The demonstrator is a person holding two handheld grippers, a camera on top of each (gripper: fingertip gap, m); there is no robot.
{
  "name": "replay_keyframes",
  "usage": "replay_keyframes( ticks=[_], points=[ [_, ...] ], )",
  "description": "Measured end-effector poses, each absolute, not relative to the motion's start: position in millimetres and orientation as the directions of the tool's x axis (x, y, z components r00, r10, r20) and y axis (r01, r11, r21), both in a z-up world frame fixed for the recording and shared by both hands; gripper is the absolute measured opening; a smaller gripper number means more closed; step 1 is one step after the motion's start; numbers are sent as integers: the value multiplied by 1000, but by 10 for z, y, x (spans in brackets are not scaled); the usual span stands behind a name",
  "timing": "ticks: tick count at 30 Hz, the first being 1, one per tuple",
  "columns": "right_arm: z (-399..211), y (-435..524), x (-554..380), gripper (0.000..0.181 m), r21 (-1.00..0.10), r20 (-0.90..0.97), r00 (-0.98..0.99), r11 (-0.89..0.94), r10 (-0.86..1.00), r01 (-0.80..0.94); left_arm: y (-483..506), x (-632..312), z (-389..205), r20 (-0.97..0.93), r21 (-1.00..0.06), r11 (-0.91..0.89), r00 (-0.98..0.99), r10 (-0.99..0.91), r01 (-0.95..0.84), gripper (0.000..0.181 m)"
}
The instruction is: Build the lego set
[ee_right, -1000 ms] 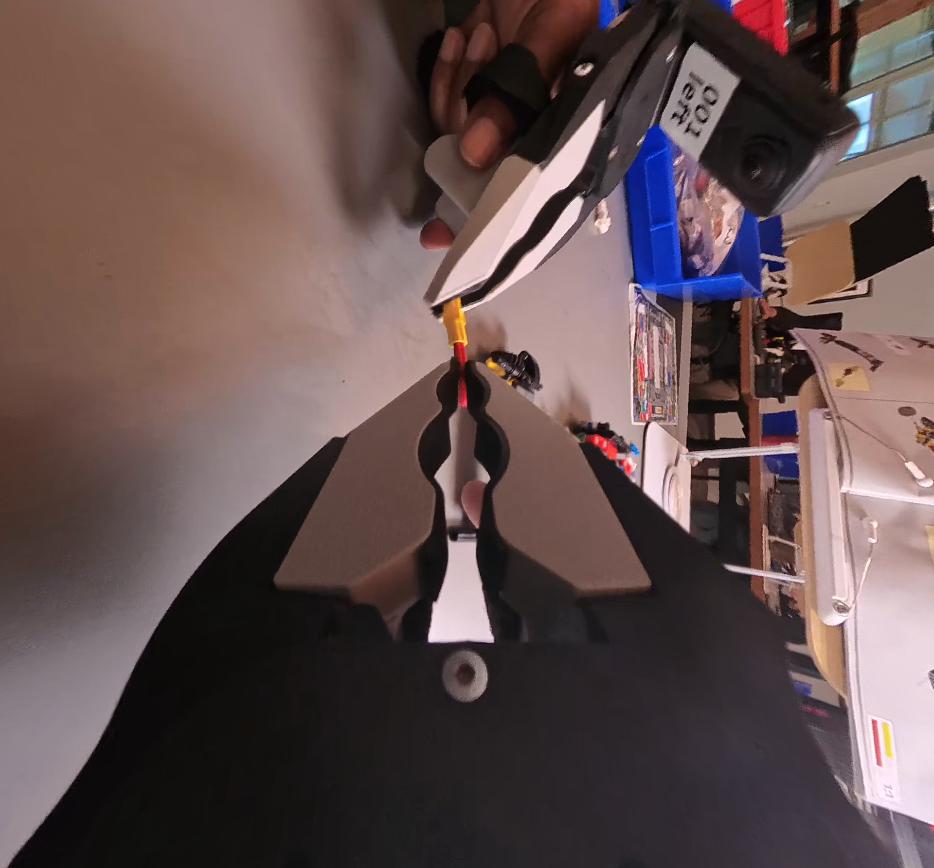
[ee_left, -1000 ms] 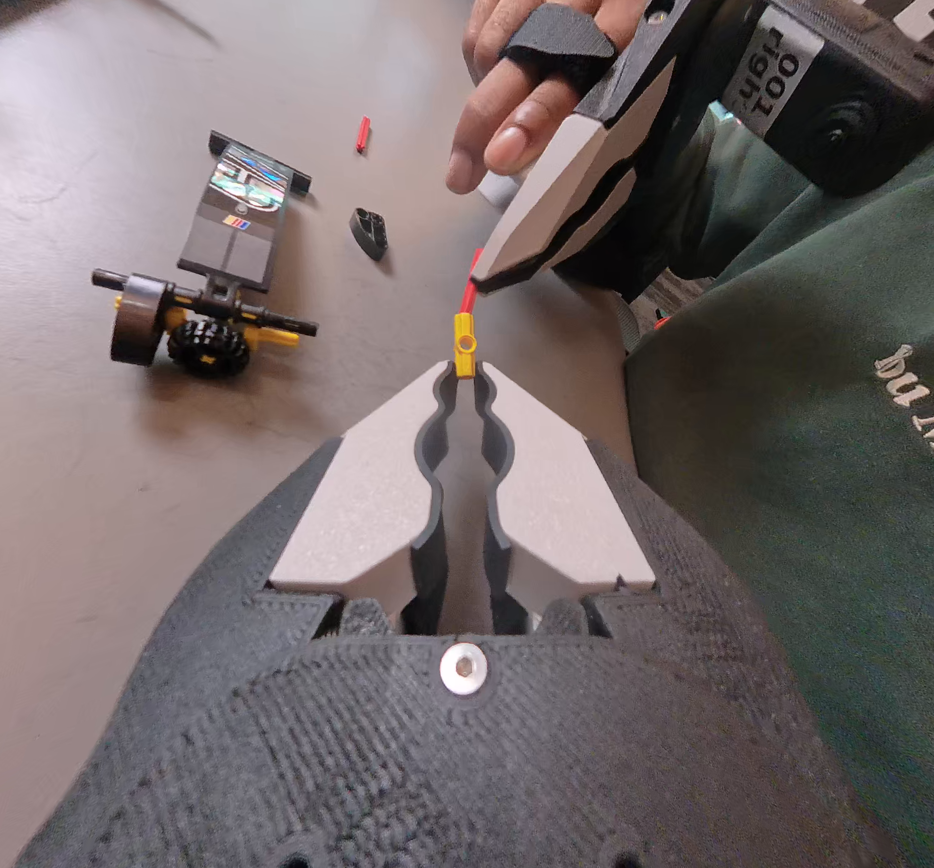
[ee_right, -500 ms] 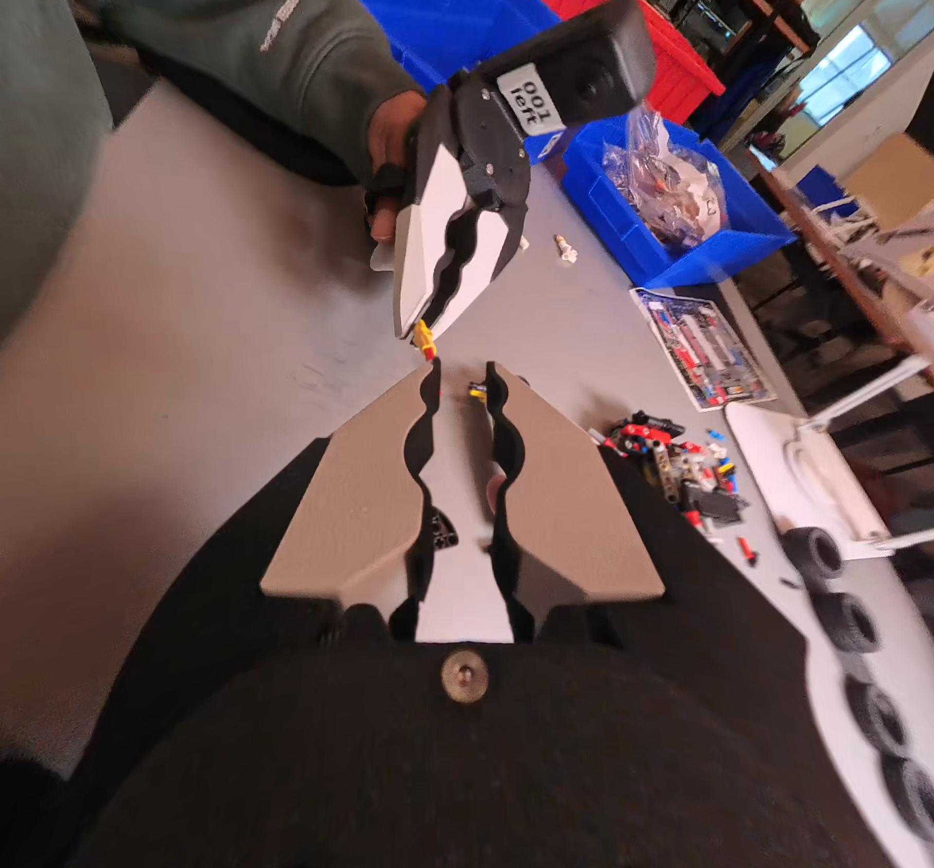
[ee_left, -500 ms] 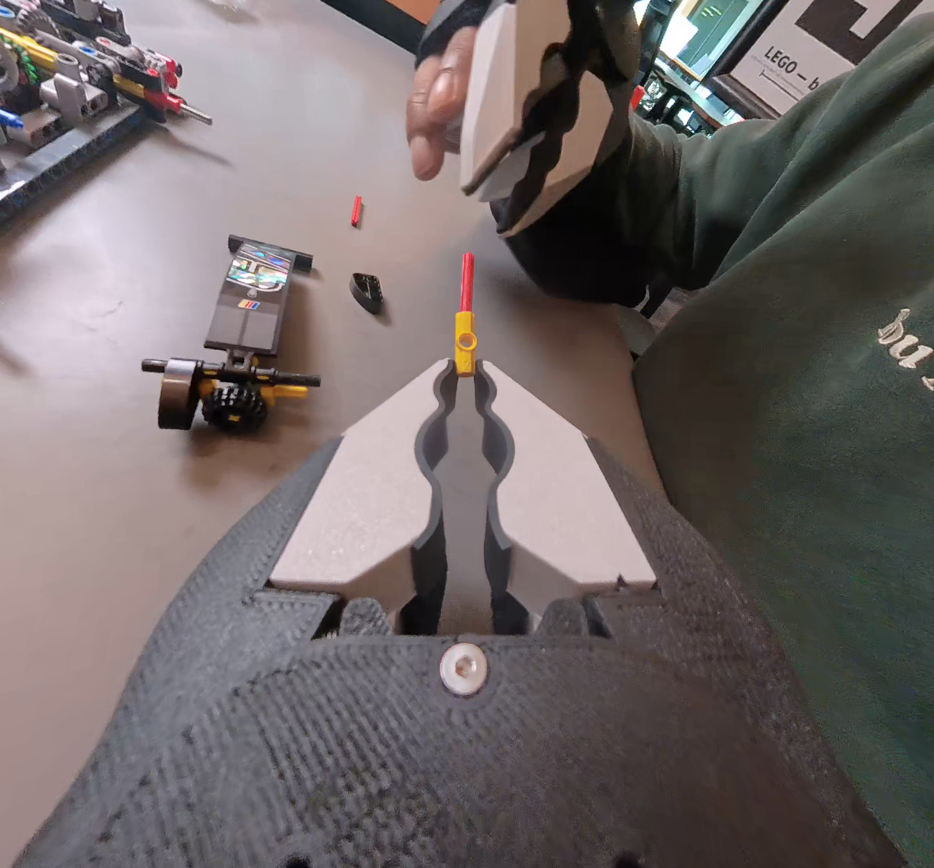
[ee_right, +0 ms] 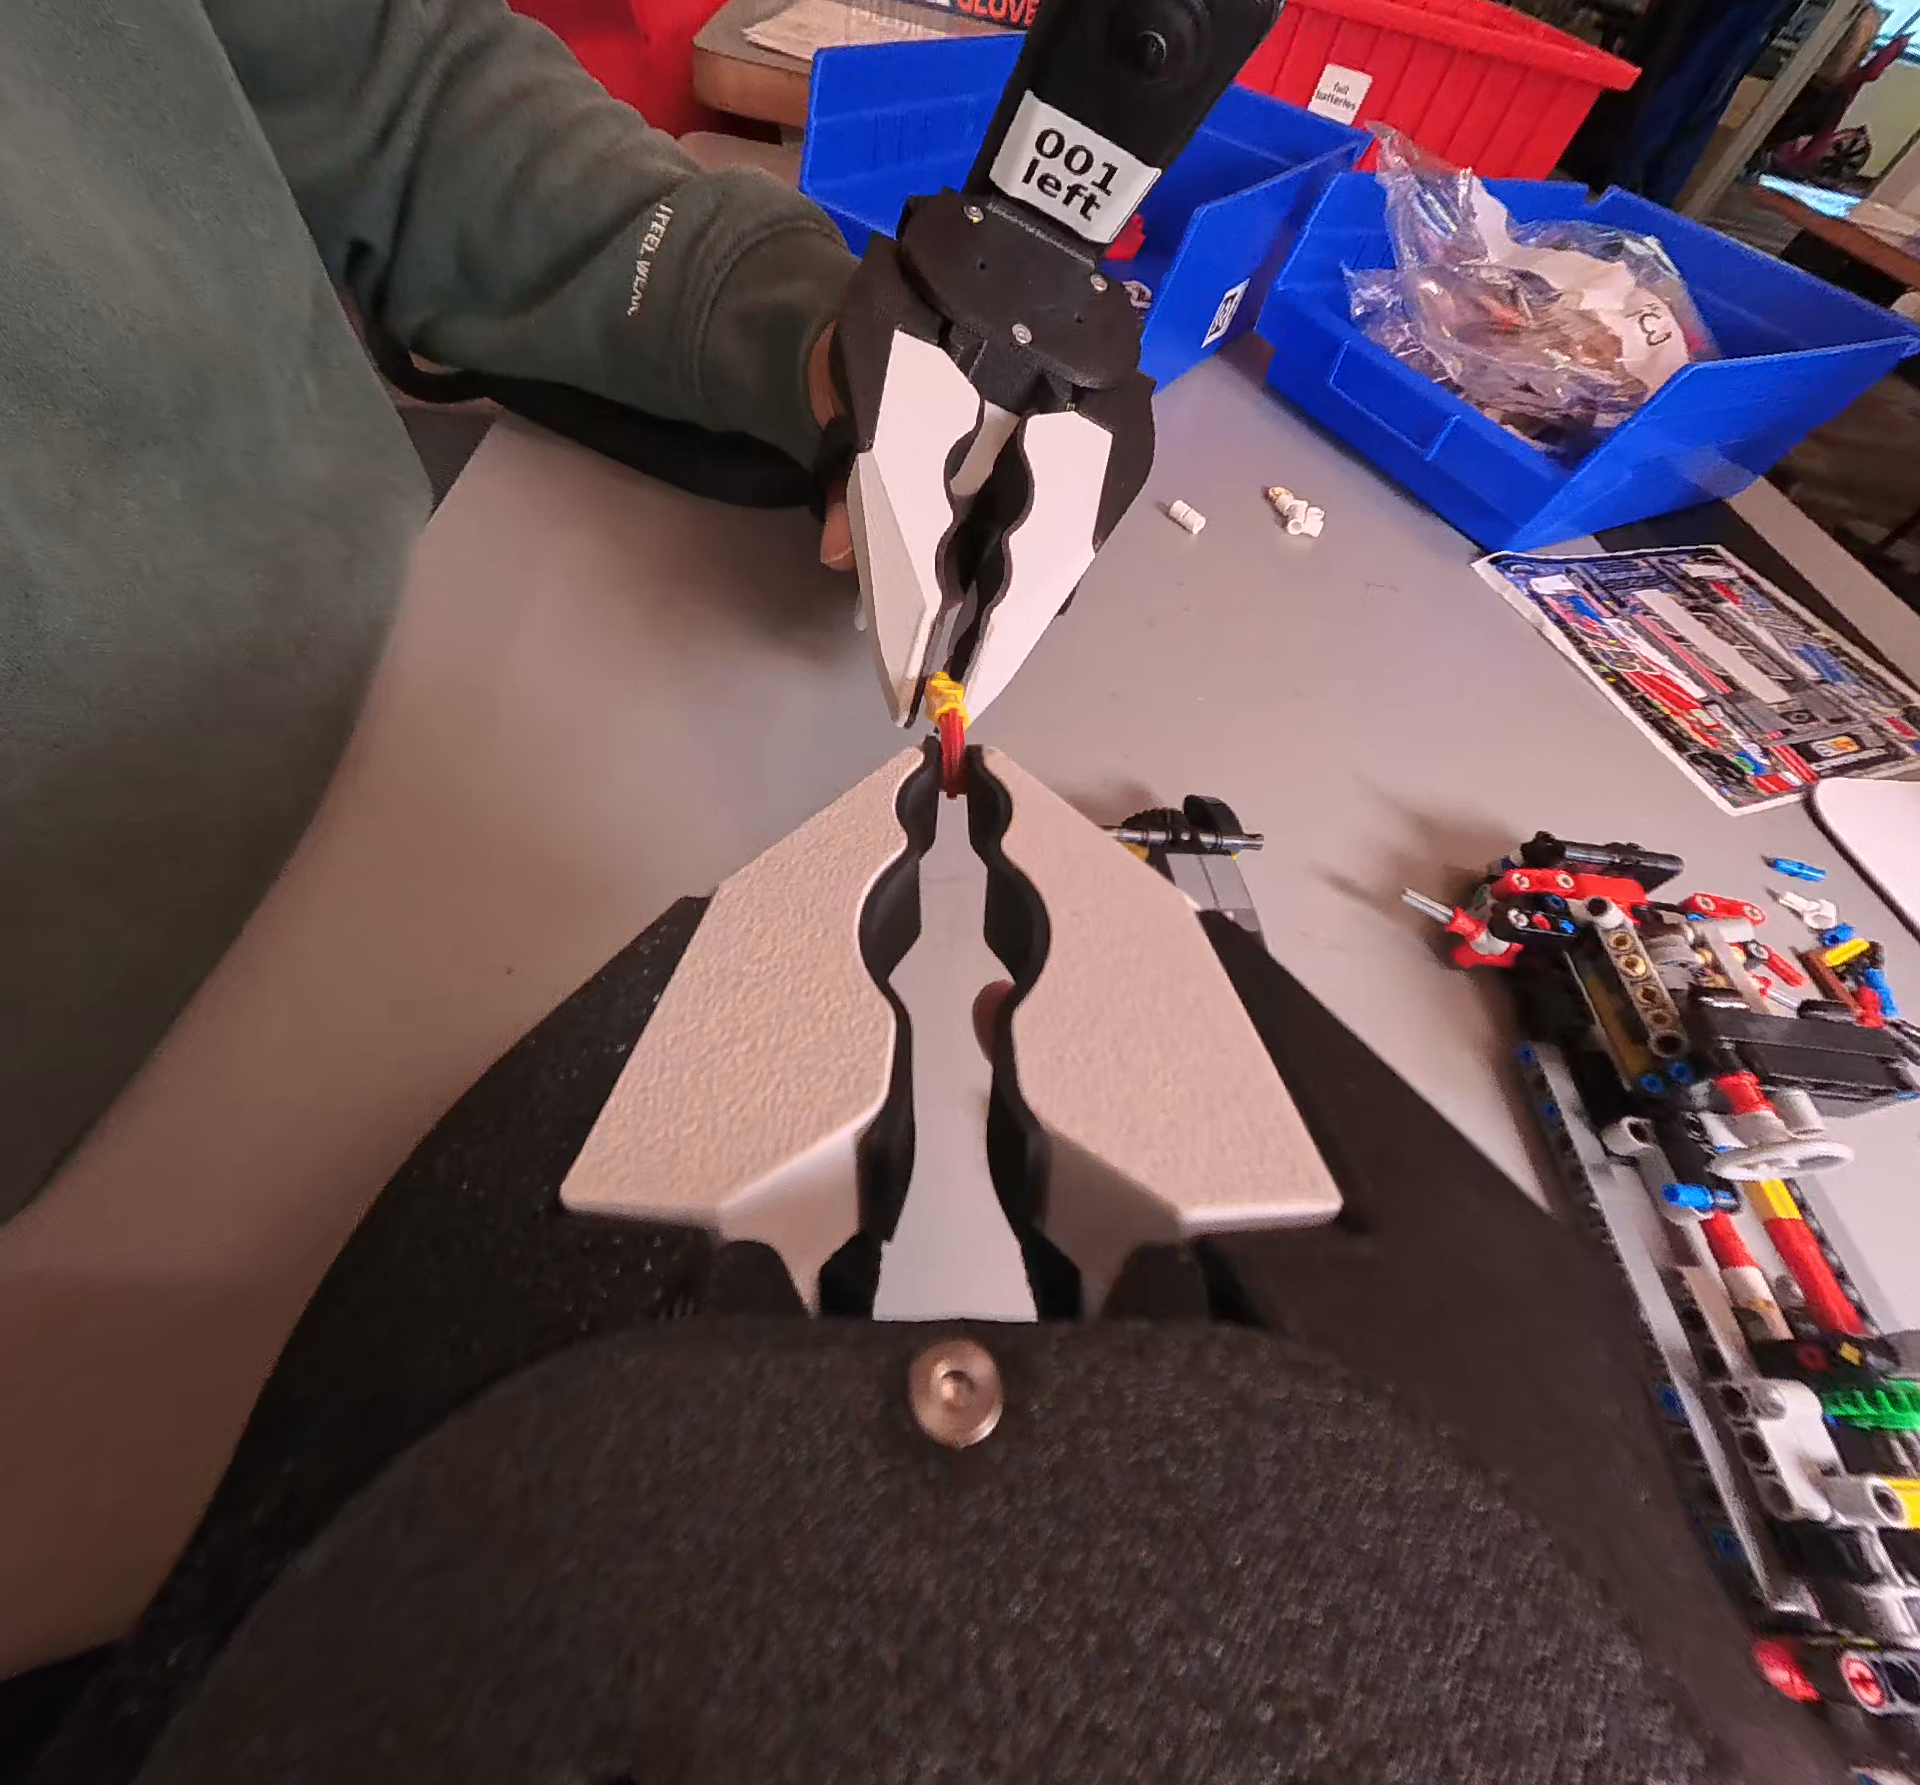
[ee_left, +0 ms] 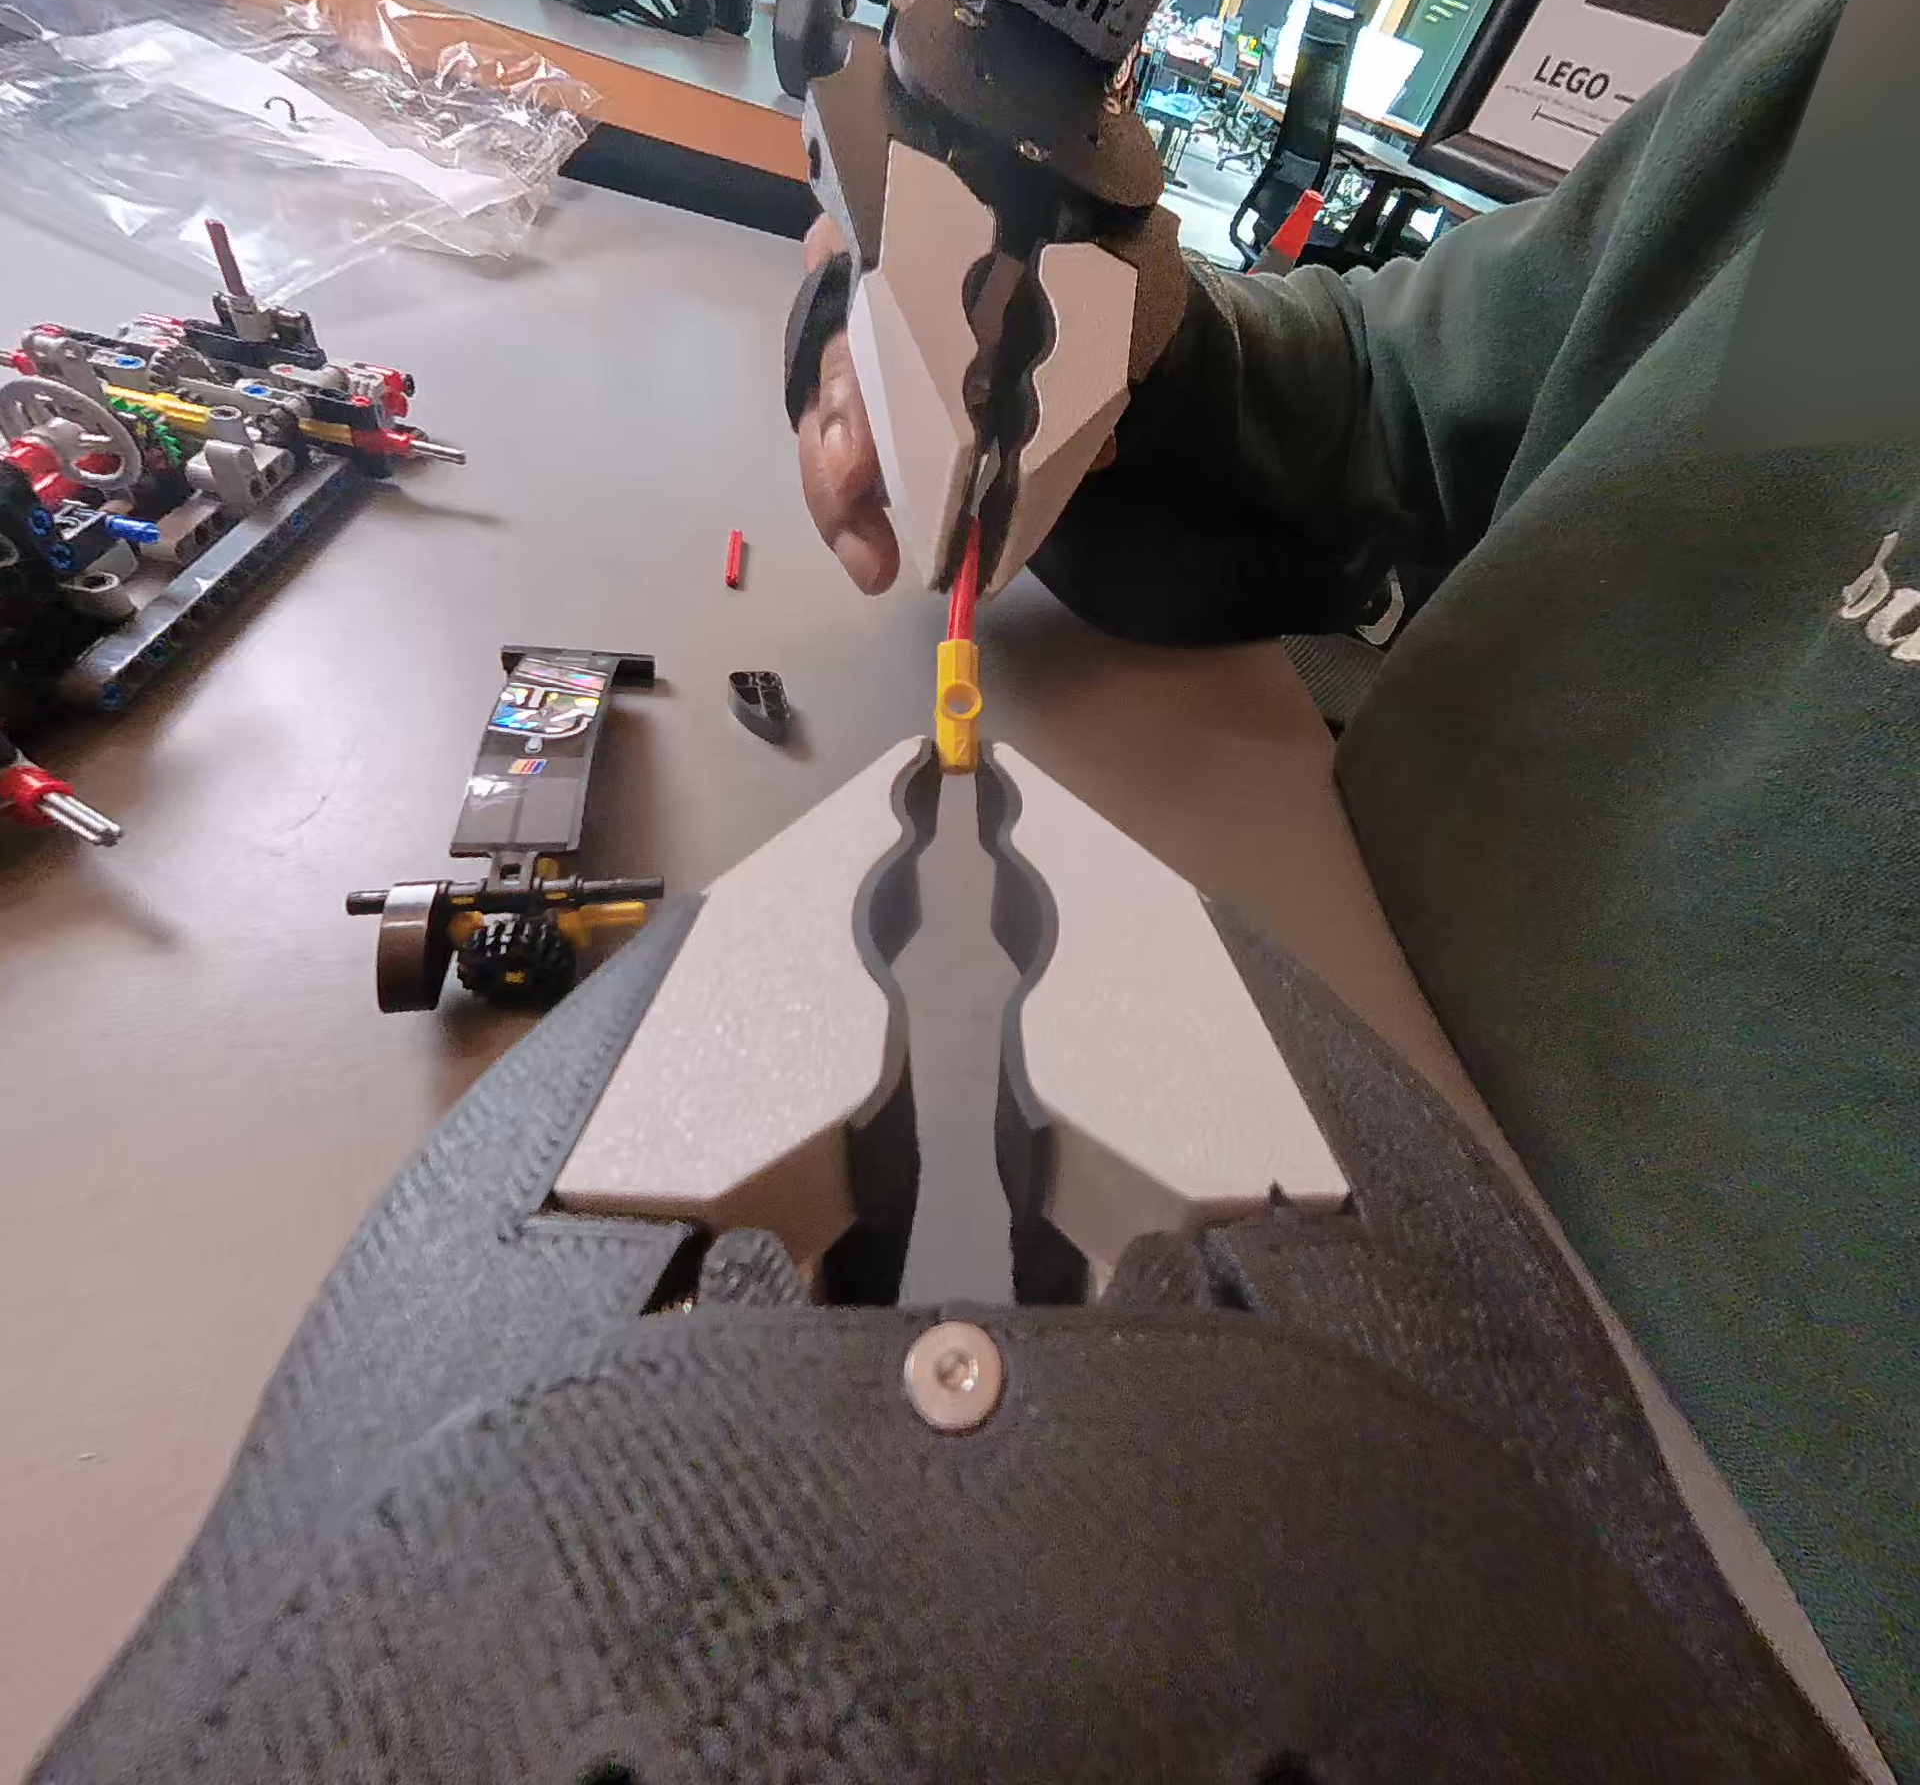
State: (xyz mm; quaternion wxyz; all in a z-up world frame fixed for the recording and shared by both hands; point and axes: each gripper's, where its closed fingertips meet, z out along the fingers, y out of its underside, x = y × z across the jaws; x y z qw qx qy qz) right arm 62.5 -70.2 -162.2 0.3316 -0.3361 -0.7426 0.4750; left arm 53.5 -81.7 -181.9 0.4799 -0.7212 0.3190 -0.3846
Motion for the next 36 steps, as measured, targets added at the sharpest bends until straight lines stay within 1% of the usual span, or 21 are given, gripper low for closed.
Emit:
replay_keyframes(
  ticks=[3,9,11,19,22,25,33,36],
  points=[
    [-1659,-715,636,1,-920,158,-567,329,809,213,-828,546,-1863,243,-930,-346,504,-829,-121,5],
    [-1978,-781,723,1,-827,135,-632,438,763,352,-908,621,-2182,218,-850,-421,517,-828,-316,5],
    [-2051,-802,730,1,-813,121,-642,447,757,374,-925,628,-2263,204,-828,-431,524,-827,-358,5],
    [-1873,-748,669,1,-900,56,-608,304,792,313,-872,579,-2053,264,-878,-426,518,-813,-220,4],
    [-1867,-769,658,1,-903,56,-610,301,791,306,-885,582,-2069,264,-876,-426,514,-816,-226,4],
    [-1708,-811,644,1,-942,23,-614,222,789,250,-897,634,-2006,294,-887,-426,492,-820,-180,5],
    [-1636,-790,666,1,-943,47,-609,236,792,234,-870,645,-1909,303,-905,-408,494,-815,-118,5],
    [-1610,-778,670,1,-951,37,-606,215,794,224,-866,637,-1857,337,-905,-419,479,-810,-72,4]
  ],
)
